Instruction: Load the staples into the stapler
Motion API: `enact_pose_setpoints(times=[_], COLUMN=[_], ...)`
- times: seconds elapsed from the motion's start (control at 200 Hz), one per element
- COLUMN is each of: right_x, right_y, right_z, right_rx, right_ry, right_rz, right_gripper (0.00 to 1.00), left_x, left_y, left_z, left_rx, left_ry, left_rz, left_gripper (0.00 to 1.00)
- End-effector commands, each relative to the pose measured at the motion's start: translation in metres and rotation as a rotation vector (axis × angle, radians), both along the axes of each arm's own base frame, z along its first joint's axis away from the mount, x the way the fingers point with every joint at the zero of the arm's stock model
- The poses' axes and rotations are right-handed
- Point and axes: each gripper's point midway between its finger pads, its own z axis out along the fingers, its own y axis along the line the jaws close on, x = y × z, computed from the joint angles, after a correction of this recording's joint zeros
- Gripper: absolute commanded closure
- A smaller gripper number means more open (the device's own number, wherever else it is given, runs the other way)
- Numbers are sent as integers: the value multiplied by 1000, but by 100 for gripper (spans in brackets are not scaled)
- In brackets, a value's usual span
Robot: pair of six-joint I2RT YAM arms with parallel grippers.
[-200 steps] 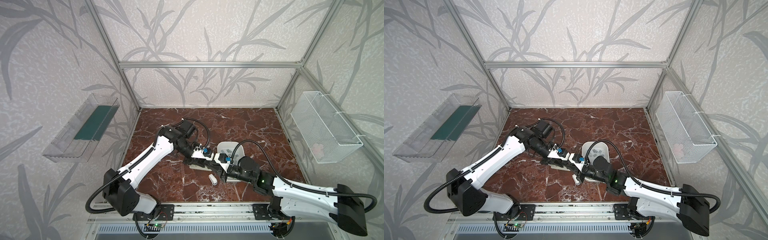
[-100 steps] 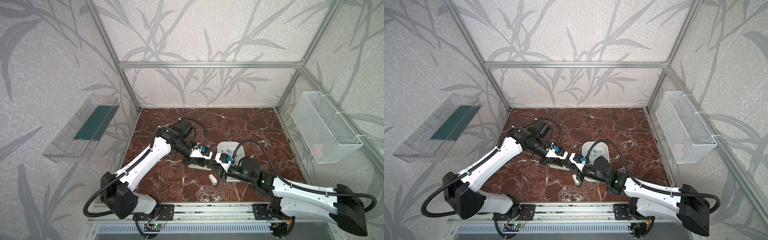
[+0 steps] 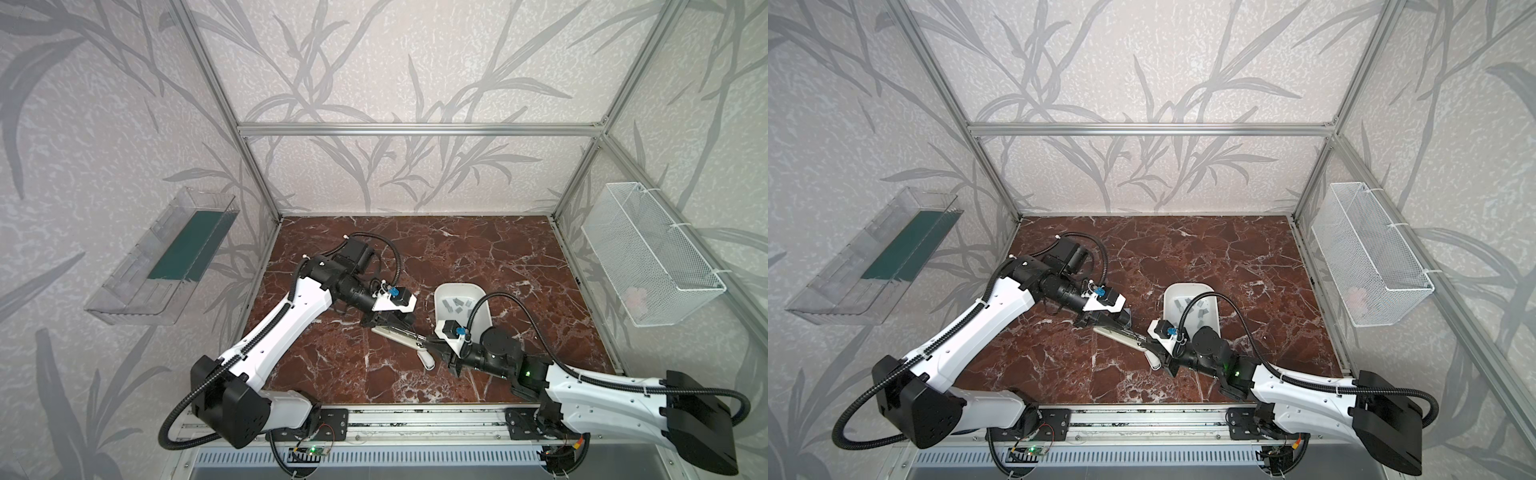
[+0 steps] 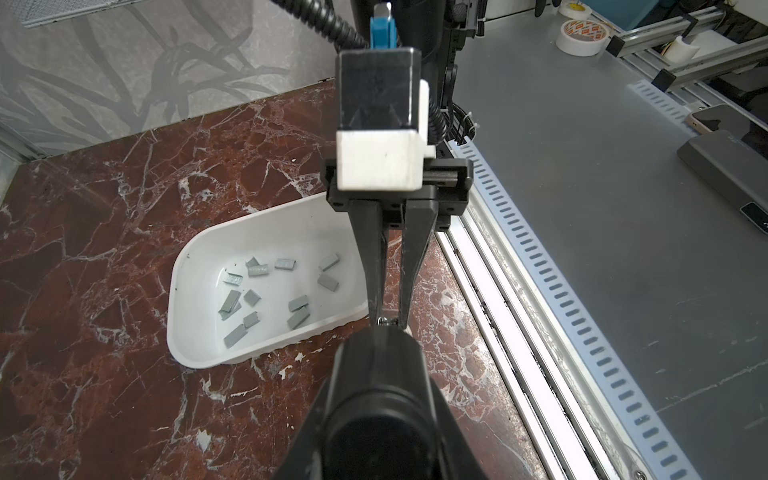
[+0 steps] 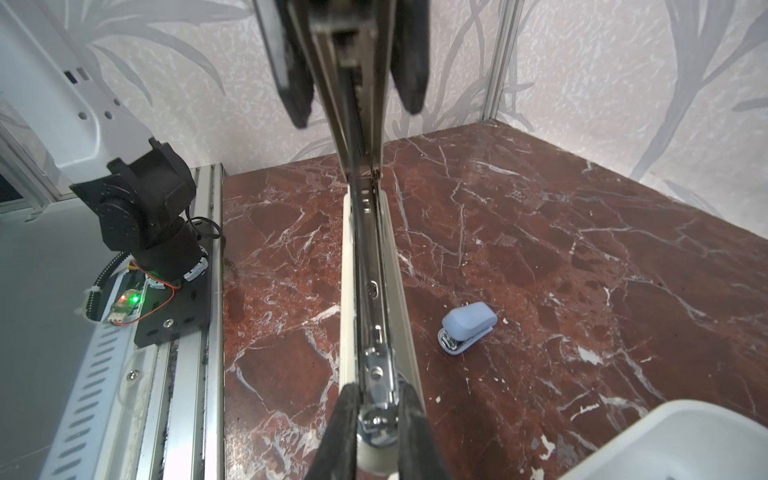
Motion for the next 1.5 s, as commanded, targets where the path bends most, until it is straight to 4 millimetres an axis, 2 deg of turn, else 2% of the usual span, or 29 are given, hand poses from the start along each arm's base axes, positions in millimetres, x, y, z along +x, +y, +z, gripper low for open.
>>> enact_pose_setpoints(times=[0.0,0.11,0.23,0.685,0.77,0.92,1.01,1.159,1.354,1.494], right_x=[-4,-4,-4,2,2,1,2,9,18,19], right_y=[-3,0,4,20,20,18,14,4,7,15], right_z=[-13,-3,7,19,20,20,16,12,13,11], right_rx=[-31,-9,19,42,47,57,53,48,56,40], right_ry=[59,62,59,54,51,44,48,61,101,107], right_rz=[1,5,12,23,22,18,3,-66,-118,-128], right_gripper=[96,91,84,68,68,84,91,100,100,100], left_x=[-3,-2,-6,-11,-10,-8,5,40,72,94], left_y=[-6,-7,-9,-13,-14,-13,-9,-6,-1,4], left_z=[29,27,34,50,50,51,57,67,91,86], left_rx=[-112,-103,-144,-244,-249,-258,-304,-401,-571,-540], left_ry=[-55,-43,-44,-49,-49,-49,-45,-61,-157,-156], left_rz=[-46,-52,-70,-79,-78,-69,-31,97,248,341], left_gripper=[100,100,100,100,100,100,100,100,99,92])
